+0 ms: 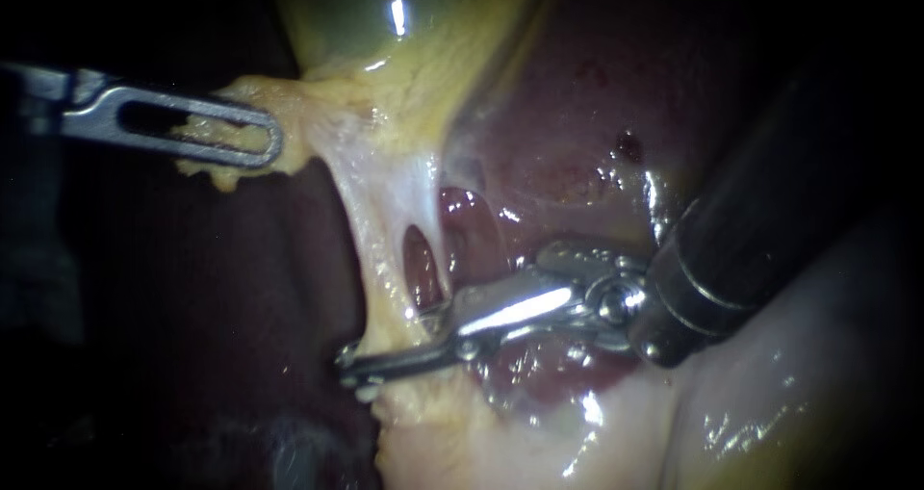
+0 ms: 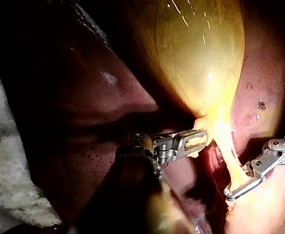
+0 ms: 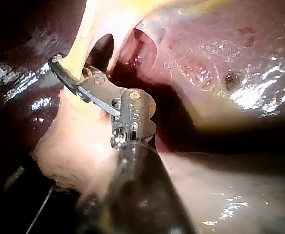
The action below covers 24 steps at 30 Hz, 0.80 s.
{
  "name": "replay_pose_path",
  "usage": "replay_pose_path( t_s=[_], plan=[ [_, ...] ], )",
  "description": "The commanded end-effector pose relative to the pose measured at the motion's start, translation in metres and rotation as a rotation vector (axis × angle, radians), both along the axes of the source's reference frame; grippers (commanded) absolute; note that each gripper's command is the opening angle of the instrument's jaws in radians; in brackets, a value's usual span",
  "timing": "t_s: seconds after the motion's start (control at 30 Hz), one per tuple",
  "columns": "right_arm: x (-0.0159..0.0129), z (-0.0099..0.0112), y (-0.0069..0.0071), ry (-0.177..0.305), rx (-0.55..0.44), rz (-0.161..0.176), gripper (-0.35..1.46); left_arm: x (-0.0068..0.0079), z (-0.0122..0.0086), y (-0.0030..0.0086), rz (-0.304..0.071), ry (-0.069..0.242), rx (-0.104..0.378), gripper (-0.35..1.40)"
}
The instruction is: Going back second clip left tube
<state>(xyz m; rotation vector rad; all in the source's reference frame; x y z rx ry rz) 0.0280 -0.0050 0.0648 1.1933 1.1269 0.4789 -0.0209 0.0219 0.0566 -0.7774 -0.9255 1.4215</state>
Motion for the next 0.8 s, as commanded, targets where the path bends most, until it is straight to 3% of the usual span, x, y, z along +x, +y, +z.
replay_pose_path(
  t_s=[0.03, 0.27, 0.33, 0.4, 0.57, 0.8],
  plan=[
    [0.0, 0.0, 0.0, 0.0, 0.0, 0.0, -0.35, 0.0, 0.0, 0.0, 0.0, 0.0, 0.0, -0.35],
    [0.0, 0.0, 0.0, 0.0, 0.0, 0.0, -0.35, 0.0, 0.0, 0.0001, 0.001, -0.001, 0.0, -0.35],
    [0.0, -0.0001, -0.0001, 0.009, 0.004, -0.016, -0.35, 0.0001, 0.0001, 0.0001, 0.001, -0.001, 0.0, -0.35],
    [0.0, -0.0002, -0.0004, 0.013, 0.011, -0.029, -0.16, 0.0001, 0.0001, 0.0001, 0.001, -0.001, 0.0, -0.35],
    [0.0007, -0.0007, -0.001, 0.029, -0.029, -0.022, 0.3, 0.0001, 0.0, 0.0001, 0.003, -0.003, 0.002, -0.35],
    [0.0018, -0.0008, -0.001, 0.032, -0.066, 0.005, 0.48, 0.0001, 0.0, 0.0001, 0.003, -0.003, 0.002, -0.35]
  ],
)
